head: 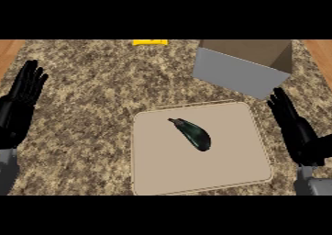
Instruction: Pick the eggplant from the tray and place it in the cardboard box
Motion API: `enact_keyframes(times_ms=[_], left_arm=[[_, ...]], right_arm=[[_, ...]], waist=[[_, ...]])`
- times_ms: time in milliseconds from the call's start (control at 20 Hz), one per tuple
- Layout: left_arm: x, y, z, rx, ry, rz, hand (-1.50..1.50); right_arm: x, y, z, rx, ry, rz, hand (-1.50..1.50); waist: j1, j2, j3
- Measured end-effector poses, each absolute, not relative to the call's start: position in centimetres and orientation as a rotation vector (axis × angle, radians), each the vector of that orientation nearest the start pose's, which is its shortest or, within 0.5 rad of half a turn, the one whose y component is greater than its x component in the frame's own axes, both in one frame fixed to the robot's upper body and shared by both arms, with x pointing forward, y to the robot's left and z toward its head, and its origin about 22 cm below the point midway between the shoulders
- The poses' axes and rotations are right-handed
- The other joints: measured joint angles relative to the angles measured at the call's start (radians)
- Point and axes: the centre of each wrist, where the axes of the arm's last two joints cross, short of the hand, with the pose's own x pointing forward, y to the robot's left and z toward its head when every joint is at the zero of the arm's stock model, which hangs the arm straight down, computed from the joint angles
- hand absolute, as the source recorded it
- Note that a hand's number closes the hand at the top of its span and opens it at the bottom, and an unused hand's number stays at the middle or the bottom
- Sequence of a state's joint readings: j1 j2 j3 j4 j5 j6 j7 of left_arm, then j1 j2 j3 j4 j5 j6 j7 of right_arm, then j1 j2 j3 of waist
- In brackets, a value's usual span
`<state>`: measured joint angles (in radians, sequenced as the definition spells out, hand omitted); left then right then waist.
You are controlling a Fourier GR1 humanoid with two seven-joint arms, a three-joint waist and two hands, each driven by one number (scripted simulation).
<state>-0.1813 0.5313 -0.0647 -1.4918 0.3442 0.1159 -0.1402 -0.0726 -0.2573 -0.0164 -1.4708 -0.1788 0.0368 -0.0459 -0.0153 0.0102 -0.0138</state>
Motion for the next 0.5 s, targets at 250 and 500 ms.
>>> enact_keyframes(times_ms=[250,500], left_arm=[[29.3,30.4,7.9,0.133,-1.821,-0.309,0.00],[30.0,28.0,8.4,0.066,-1.819,-0.490,0.00]], right_arm=[[31.4,-28.2,5.0,0.194,-1.643,0.141,-1.50],[35.4,-28.5,8.3,0.331,-1.633,0.423,-1.50]], waist=[[0.042,0.006,0.013],[0.085,0.024,0.017]])
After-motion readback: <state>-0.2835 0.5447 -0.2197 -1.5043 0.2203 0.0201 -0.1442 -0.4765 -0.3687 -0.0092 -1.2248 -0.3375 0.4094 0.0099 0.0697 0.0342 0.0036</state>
